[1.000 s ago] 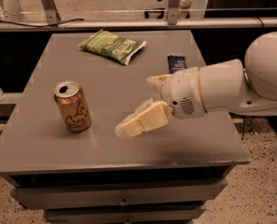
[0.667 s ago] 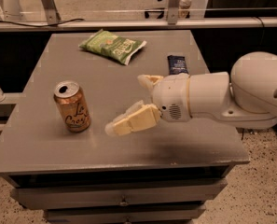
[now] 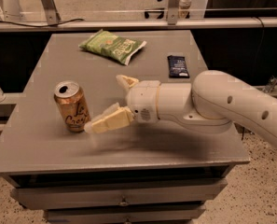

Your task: Pick orange can

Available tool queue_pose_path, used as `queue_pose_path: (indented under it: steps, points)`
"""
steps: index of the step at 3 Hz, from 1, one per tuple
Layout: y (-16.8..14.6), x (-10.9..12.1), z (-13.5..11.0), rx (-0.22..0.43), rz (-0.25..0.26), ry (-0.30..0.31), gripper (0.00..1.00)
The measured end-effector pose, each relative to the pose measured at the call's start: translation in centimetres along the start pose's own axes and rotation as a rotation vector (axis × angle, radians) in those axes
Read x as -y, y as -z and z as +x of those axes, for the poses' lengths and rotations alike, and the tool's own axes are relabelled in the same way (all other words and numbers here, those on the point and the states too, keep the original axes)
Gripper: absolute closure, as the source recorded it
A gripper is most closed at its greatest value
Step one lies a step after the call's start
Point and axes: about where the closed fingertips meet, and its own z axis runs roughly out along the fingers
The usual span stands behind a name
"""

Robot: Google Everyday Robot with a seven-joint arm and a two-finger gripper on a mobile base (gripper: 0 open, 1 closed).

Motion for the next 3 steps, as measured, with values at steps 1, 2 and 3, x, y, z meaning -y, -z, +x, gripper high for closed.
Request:
queue_pose_path:
  steps: [1,2,3]
  points:
    - [-2.9,0.1,0.4,0.029,-0.008,0.014,0.18]
    - [-5.3,0.0,0.0,0.068,-0.018,0.025,0.41]
    - [-7.3,-0.4,-0.6,0.111,-0.028,0.025,0.65]
